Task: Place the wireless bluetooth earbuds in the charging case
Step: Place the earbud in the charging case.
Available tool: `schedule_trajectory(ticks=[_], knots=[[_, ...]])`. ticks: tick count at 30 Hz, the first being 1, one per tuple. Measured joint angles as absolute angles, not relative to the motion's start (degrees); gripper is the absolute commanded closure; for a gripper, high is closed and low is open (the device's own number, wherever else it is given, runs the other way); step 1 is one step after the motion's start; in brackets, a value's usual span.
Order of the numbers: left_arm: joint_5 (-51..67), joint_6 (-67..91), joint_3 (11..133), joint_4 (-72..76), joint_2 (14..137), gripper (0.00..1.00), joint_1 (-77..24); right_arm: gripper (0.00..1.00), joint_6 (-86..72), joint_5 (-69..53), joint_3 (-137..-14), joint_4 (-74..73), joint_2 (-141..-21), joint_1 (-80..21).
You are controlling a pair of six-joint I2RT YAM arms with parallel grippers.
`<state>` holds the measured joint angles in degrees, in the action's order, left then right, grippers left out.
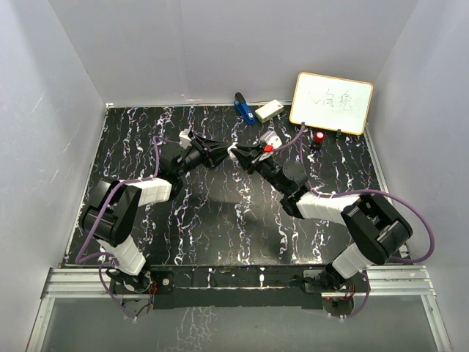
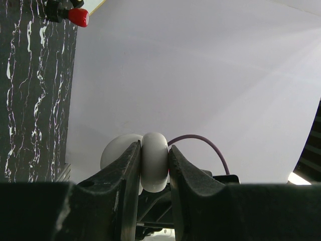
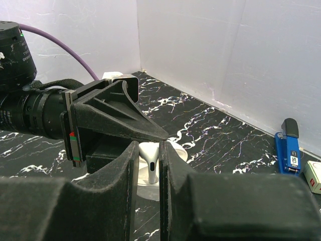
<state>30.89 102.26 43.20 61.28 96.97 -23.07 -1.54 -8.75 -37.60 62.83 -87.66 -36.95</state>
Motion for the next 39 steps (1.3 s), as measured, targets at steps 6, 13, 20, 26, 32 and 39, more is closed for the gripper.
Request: schedule_trajectory(ticks=[6,13,20,26,32,39], knots=[[30.9,102.3,43.2,61.2,97.0,1.0,-23.1,1.0,-1.6,-8.8,-37.6,62.9,-87.8,-36.9],[30.9,102.2,43.4,61.2,97.0,1.0,-23.1,1.0,-1.6,-8.8,-37.6,63.2,-88.0,-36.8],[30.9,102.5,43.9,61.2,97.0,1.0,-23.3,1.0,-1.8,-9.0,-37.6,63.1,-88.6,-36.7],[30.7,102.5,44.0,61.2,97.0,1.0,-23.4,1.0,-1.8,-9.2,-37.6,63.2,-88.6,-36.7],[30.7,102.7,44.2,61.1,97.0,1.0,-23.5,0.89,-1.8,-9.4,-37.6,63.2,-88.6,-36.7],[30.4,102.9,45.1,60.7,97.1,1.0,-23.5,0.61,-2.1,-9.8,-37.7,63.3,-88.6,-36.6]])
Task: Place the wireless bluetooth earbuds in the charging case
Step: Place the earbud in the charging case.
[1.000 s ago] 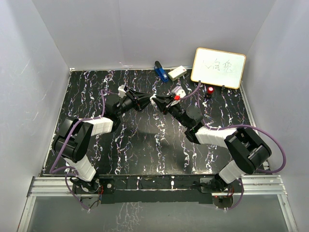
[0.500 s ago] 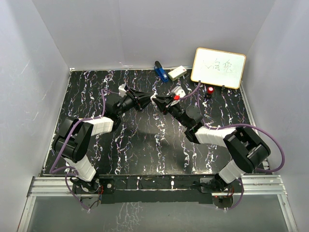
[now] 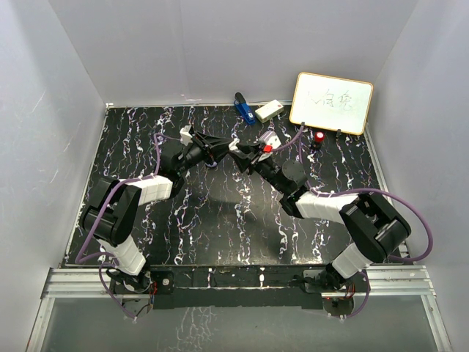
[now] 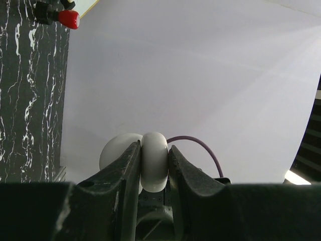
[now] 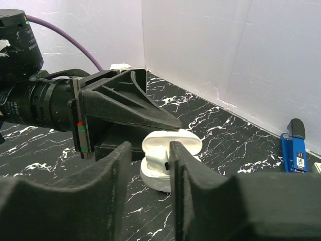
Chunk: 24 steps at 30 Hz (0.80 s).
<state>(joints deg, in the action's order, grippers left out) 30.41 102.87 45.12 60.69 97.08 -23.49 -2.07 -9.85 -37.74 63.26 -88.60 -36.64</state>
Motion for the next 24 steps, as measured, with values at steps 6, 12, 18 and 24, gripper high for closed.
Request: schedule_trajectory(ticks=[6,12,18,24], knots=[[30.0,103.1,45.8,60.9,97.1,1.0,-23.5,0.5,-2.1,-10.2,-37.7,63.3,-87.4,-36.7],[30.0,103.6,45.9,62.1,97.2,1.0,-23.5,0.47,-2.2,-7.2,-37.6,63.2,-84.2,-36.7],[30.0,104.0,45.9,63.1,98.2,1.0,-23.5,0.4,-2.2,-0.7,-36.8,63.1,-79.9,-36.7],[30.1,104.2,45.8,63.4,98.3,1.0,-23.2,0.4,-3.3,7.9,-38.2,55.2,-79.0,-36.7]])
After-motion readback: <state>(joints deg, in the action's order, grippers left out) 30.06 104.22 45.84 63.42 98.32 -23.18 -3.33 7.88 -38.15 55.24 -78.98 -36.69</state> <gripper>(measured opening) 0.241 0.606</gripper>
